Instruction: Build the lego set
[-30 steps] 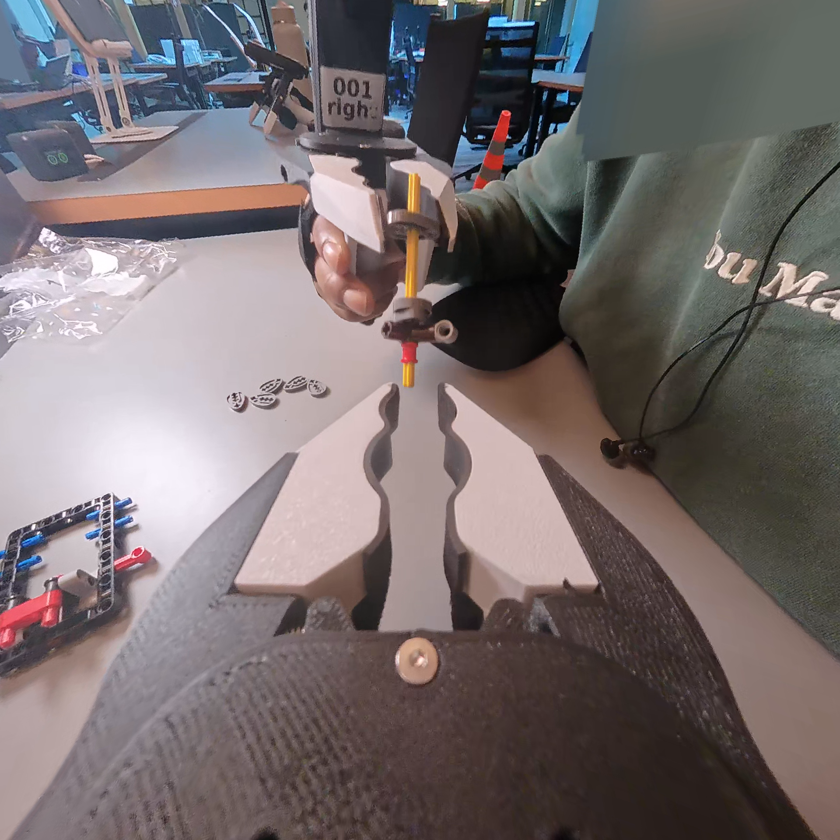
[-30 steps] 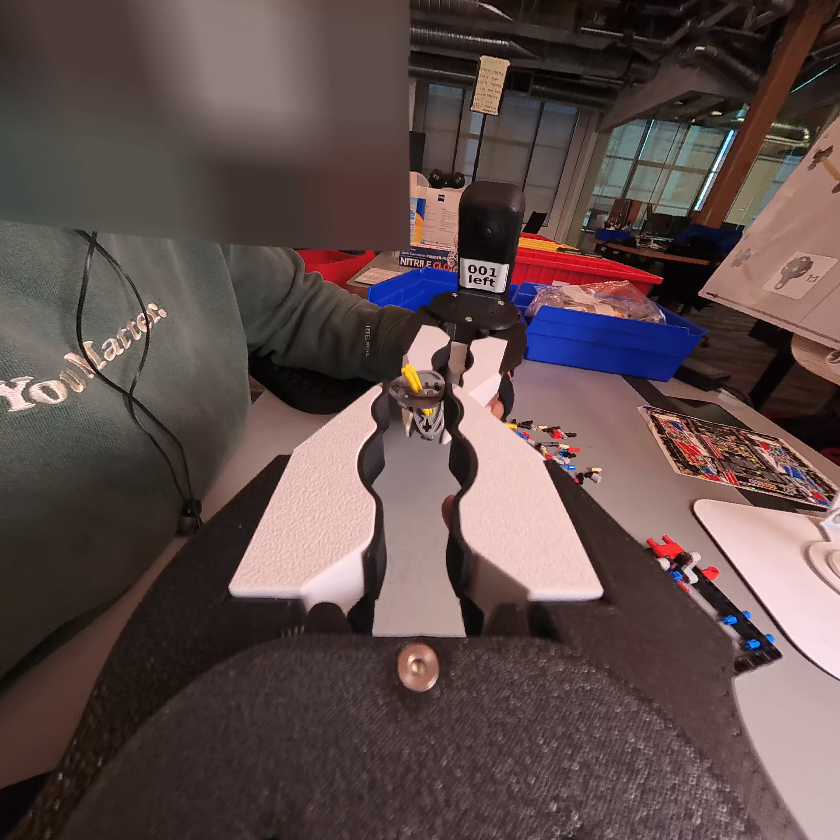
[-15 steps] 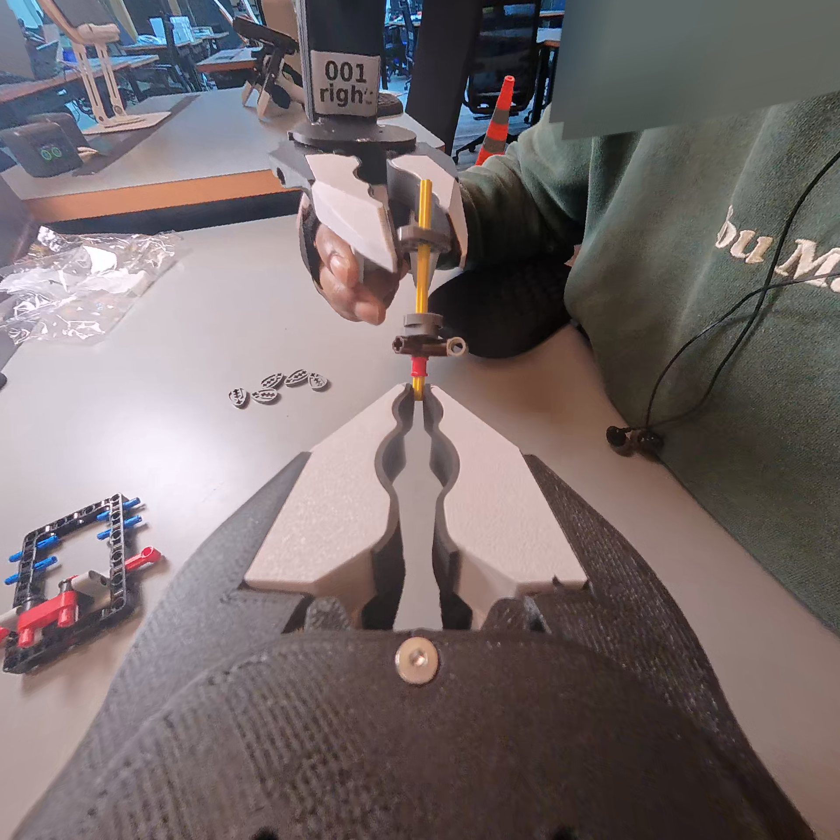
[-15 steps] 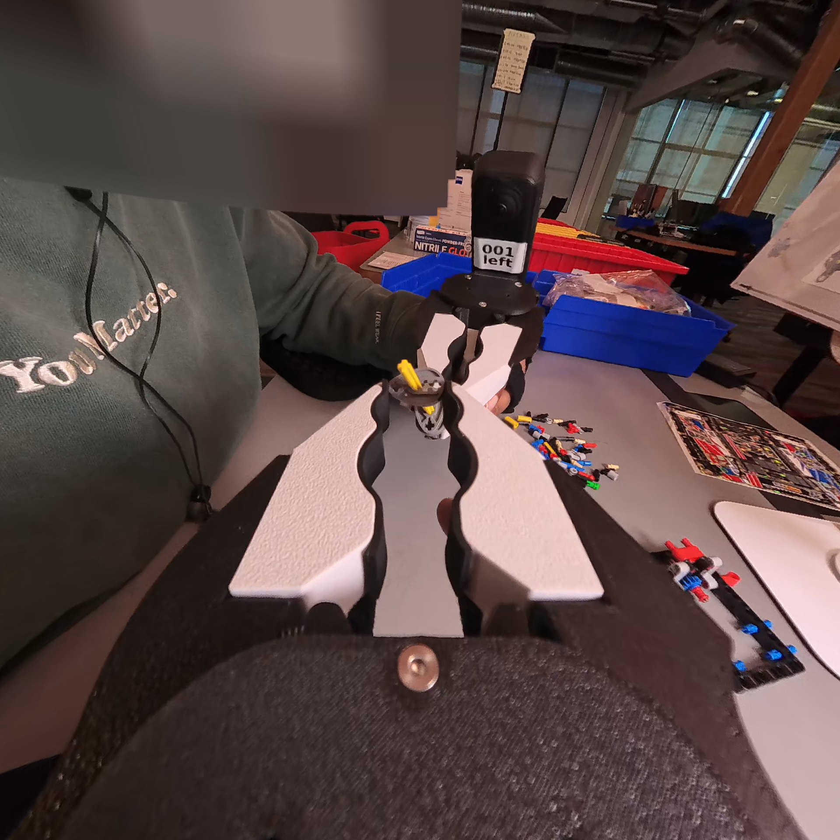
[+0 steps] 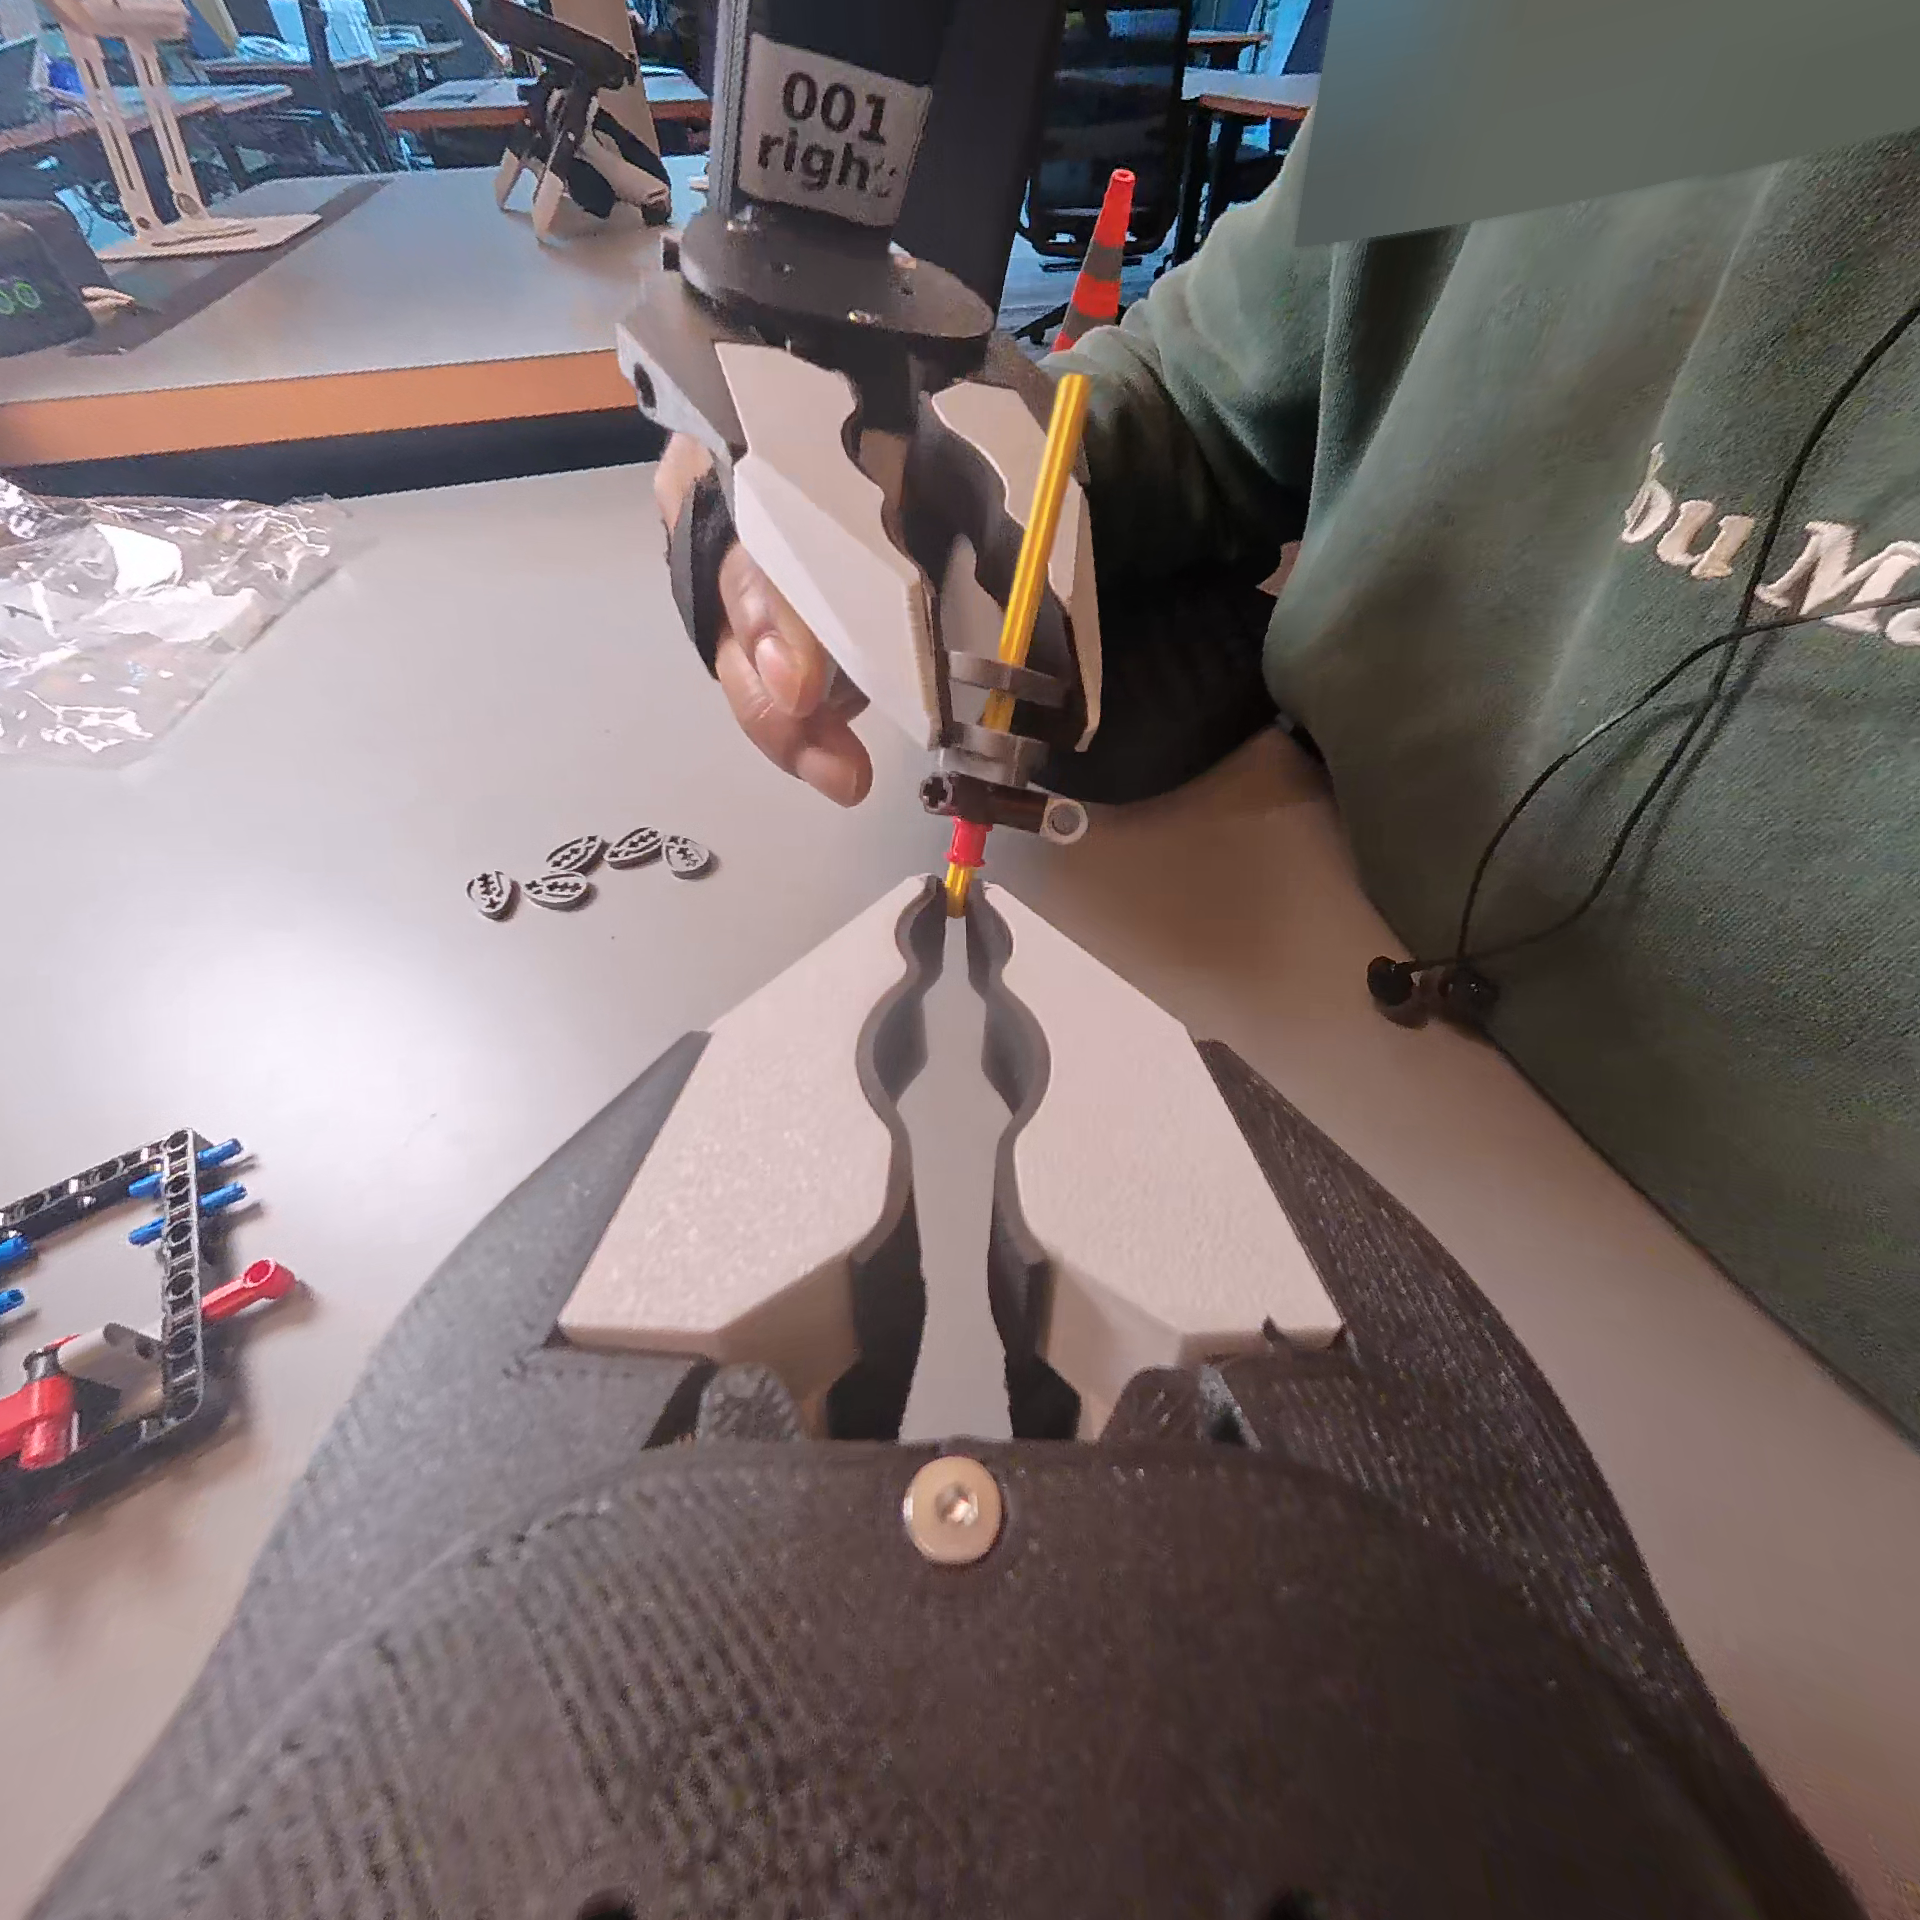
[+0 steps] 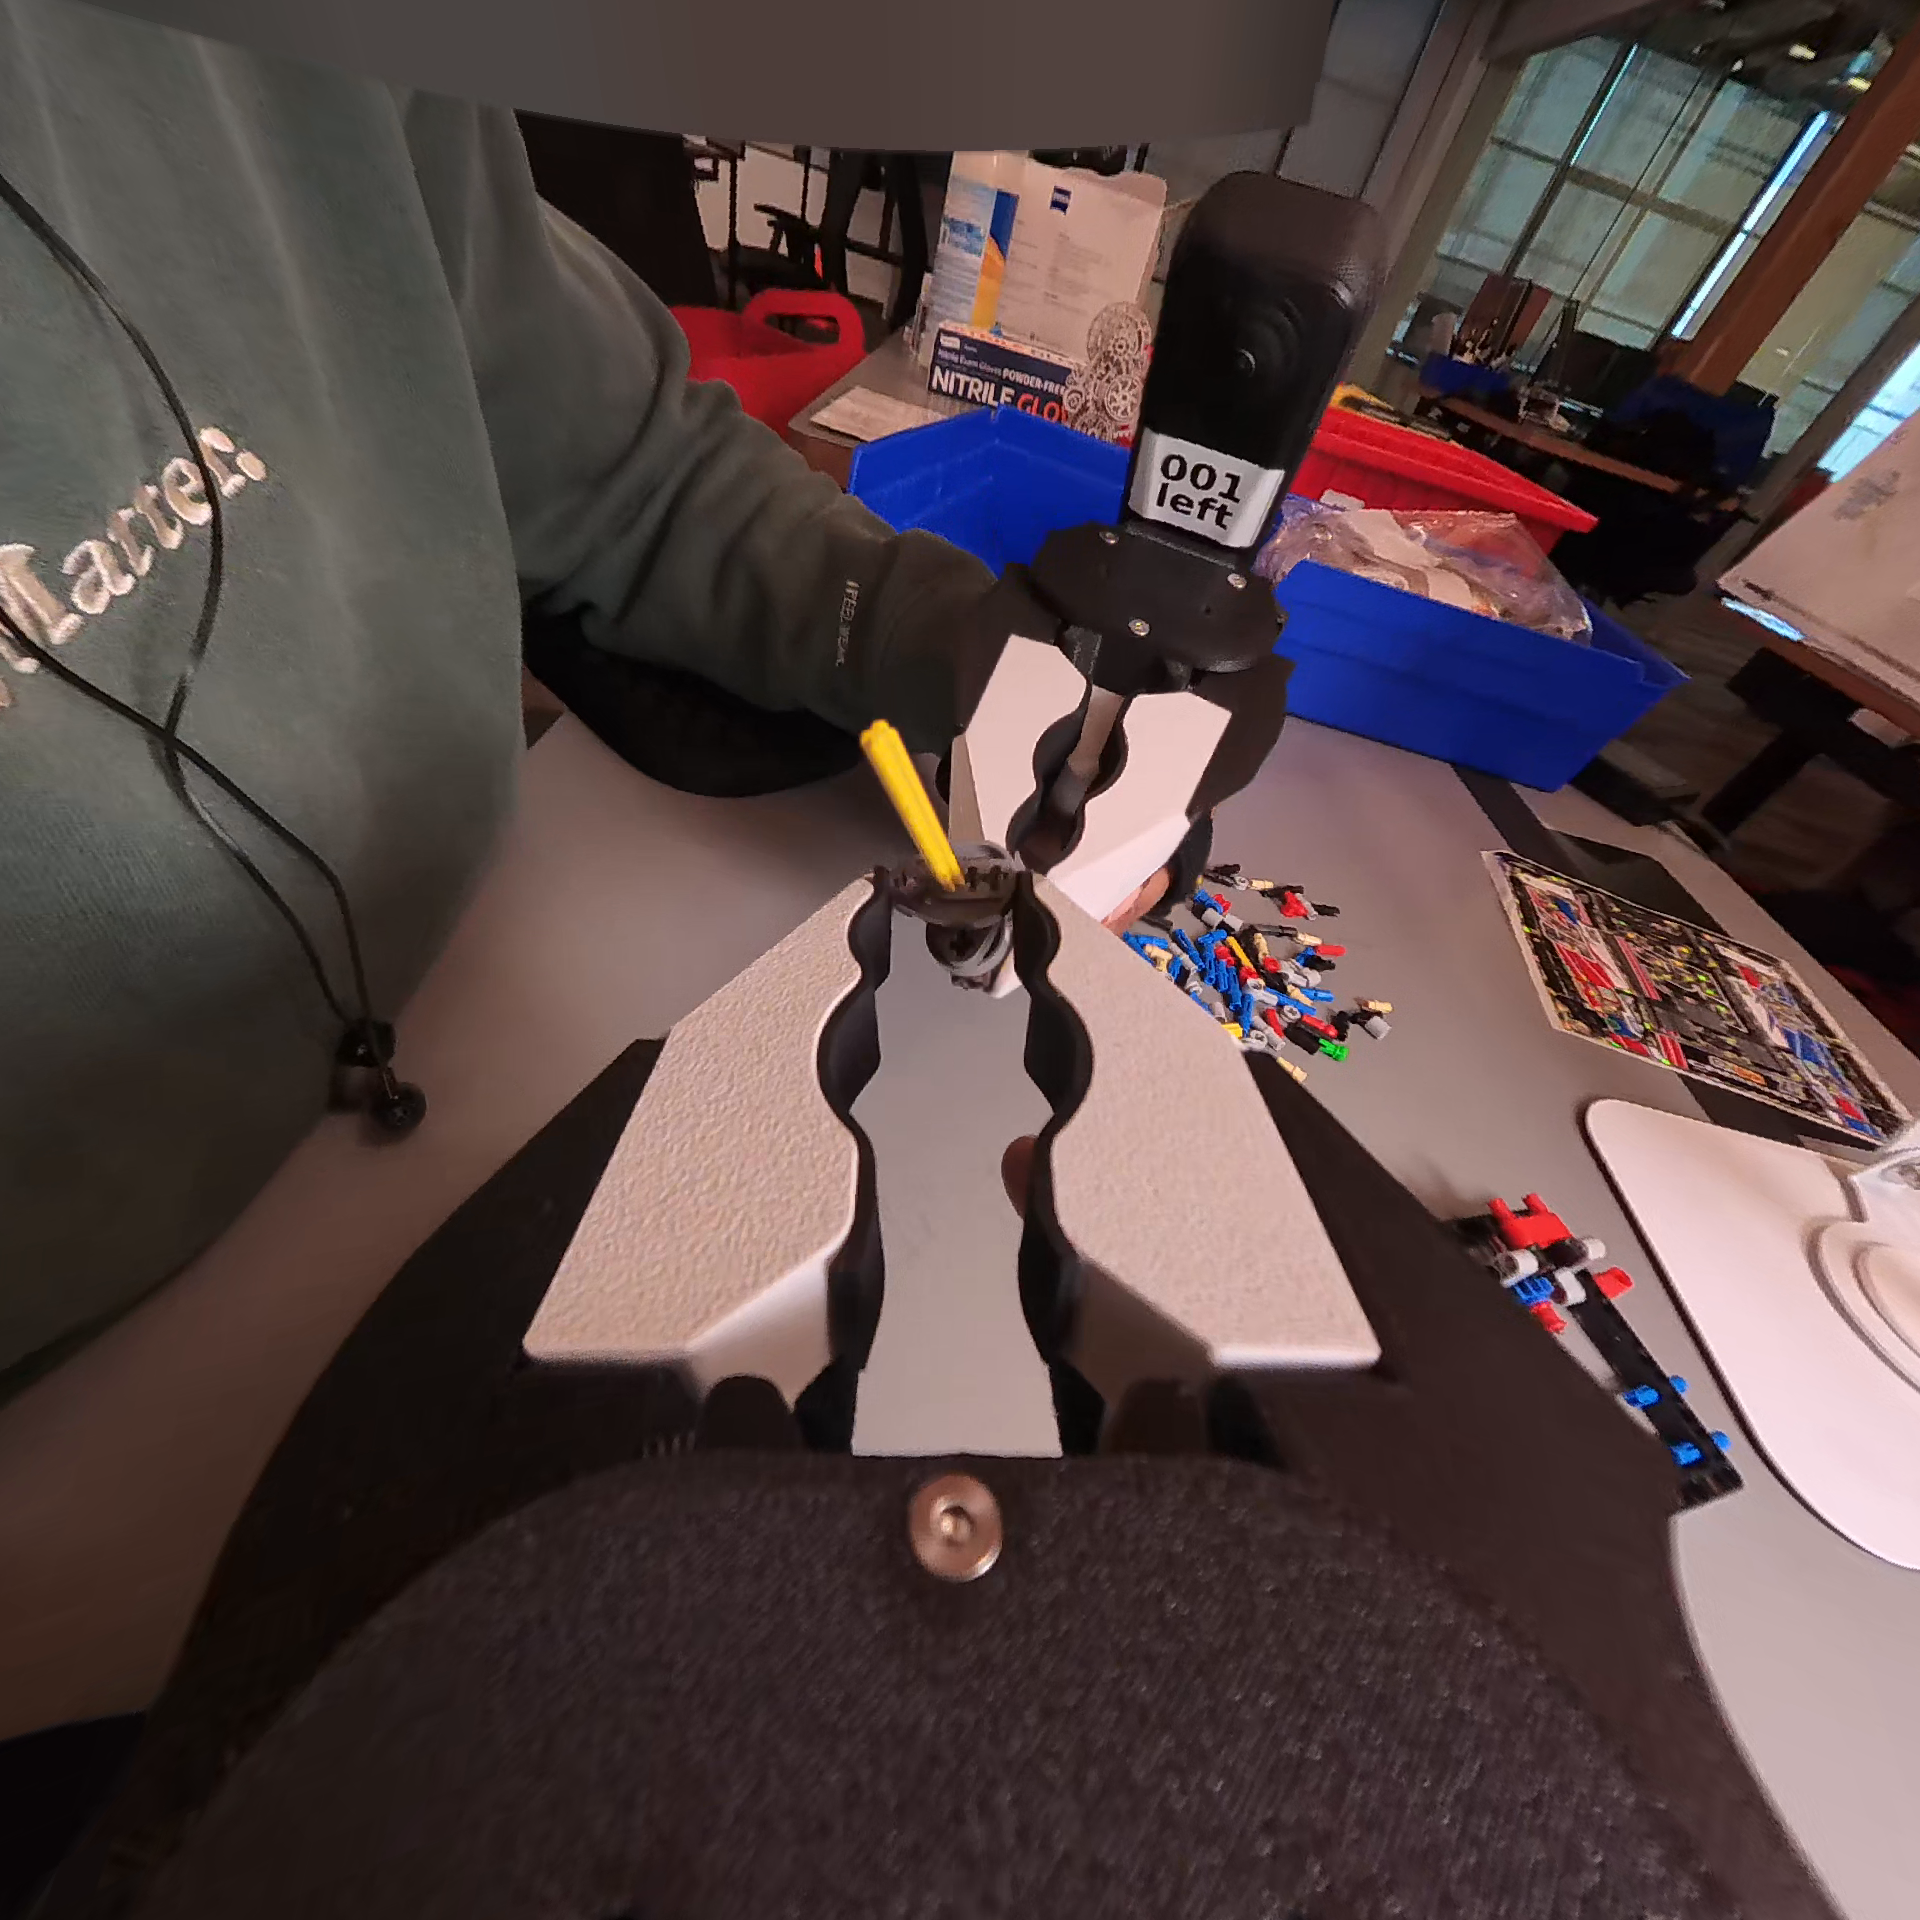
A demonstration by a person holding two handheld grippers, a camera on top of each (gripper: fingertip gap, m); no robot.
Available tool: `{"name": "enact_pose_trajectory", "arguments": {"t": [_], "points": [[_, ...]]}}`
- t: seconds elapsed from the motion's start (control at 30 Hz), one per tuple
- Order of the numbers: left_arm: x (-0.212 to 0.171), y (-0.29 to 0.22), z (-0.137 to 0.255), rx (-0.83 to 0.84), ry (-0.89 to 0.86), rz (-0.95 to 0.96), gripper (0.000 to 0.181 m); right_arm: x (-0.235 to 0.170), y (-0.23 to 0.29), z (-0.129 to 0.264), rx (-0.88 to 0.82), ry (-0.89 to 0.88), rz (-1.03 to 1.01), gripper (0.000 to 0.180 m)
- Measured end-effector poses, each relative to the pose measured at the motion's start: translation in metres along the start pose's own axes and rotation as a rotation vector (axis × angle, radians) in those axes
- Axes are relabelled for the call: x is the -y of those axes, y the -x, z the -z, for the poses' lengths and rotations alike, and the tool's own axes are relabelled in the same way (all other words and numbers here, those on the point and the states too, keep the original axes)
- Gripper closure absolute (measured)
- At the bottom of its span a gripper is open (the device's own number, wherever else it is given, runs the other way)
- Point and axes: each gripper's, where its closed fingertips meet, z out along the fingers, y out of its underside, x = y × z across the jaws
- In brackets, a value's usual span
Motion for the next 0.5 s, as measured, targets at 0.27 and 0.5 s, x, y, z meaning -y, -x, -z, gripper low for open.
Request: {"name": "enact_pose_trajectory", "arguments": {"t": [0.27, 0.5], "points": [[-0.011, 0.002, -0.006, 0.008, 0.036, -0.003, 0.179, -0.013, 0.003, -0.004, -0.003, 0.13, 0.019, 0.157], [-0.017, 0.003, -0.009, 0.018, 0.059, -0.005, 0.179, -0.023, 0.005, -0.007, -0.011, 0.218, 0.046, 0.158]]}}
